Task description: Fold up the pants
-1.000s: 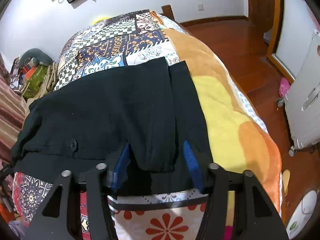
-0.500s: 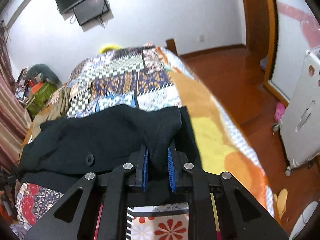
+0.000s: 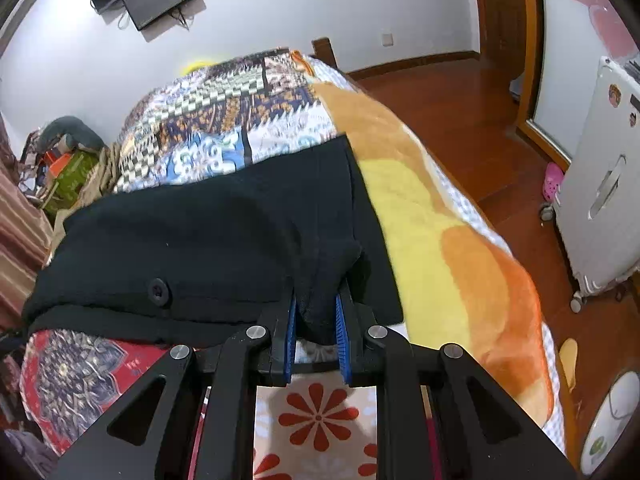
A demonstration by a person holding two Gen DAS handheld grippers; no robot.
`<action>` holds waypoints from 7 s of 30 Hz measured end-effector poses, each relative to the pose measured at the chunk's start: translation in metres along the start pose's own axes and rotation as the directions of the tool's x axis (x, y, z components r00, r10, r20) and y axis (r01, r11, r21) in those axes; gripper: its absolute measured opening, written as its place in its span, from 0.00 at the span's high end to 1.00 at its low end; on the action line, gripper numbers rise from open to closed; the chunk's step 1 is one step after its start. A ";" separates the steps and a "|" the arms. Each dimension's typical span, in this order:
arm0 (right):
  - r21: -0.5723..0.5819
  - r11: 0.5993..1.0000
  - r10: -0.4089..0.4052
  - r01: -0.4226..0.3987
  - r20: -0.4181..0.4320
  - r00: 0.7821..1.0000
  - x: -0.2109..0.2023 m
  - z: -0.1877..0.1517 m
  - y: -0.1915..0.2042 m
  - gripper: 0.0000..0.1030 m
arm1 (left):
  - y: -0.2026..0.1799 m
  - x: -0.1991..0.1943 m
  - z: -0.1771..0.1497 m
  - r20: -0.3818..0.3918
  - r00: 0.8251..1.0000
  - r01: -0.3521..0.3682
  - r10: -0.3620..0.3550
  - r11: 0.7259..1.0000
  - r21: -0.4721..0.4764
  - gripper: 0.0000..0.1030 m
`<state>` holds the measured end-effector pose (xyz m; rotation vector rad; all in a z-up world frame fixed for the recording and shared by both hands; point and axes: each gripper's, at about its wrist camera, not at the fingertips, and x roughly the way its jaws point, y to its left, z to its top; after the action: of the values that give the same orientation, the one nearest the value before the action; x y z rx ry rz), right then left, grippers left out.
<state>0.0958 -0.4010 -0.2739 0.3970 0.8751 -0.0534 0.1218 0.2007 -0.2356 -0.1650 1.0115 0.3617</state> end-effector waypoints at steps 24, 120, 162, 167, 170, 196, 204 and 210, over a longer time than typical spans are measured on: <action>0.018 0.999 0.046 -0.048 0.075 0.996 -0.017 0.026 0.011 0.85 | -0.027 0.022 -0.006 -0.045 0.993 0.110 -0.109 0.994 0.021 0.71; -0.292 0.949 -0.137 0.118 -0.046 0.990 0.099 0.095 -0.001 0.92 | -0.135 0.036 0.007 -0.094 0.990 0.120 -0.102 0.972 0.204 0.42; -0.609 0.660 0.311 -0.441 -0.312 0.897 0.011 -0.029 0.253 0.46 | -0.191 -0.037 -0.033 -0.116 0.914 0.394 -0.388 0.787 0.474 0.58; -0.624 0.649 0.292 -0.435 -0.324 0.900 0.024 -0.032 0.259 0.46 | -0.193 -0.040 -0.031 -0.122 0.896 0.432 -0.428 0.772 0.466 0.73; -0.627 0.639 0.293 -0.446 -0.338 0.894 0.030 -0.034 0.261 0.46 | -0.190 -0.043 -0.031 -0.132 0.883 0.458 -0.450 0.766 0.451 0.80; -0.563 0.655 0.341 -0.505 -0.375 0.862 0.020 -0.039 0.251 0.87 | -0.184 -0.060 -0.057 -0.164 0.879 0.468 -0.448 0.747 0.471 0.86; -0.549 0.690 0.372 -0.471 -0.289 0.882 -0.013 -0.014 0.235 0.63 | -0.166 -0.091 -0.037 -0.113 0.861 0.492 -0.496 0.757 0.430 0.70; -0.479 0.780 0.339 -0.404 -0.219 0.915 0.002 0.006 0.222 0.56 | -0.178 -0.088 -0.010 -0.062 0.841 0.523 -0.537 0.781 0.342 0.56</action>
<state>0.1474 -0.1978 -0.2018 0.0580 0.8780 0.5753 0.1380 0.0129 -0.1719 -0.1160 0.9283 -0.3358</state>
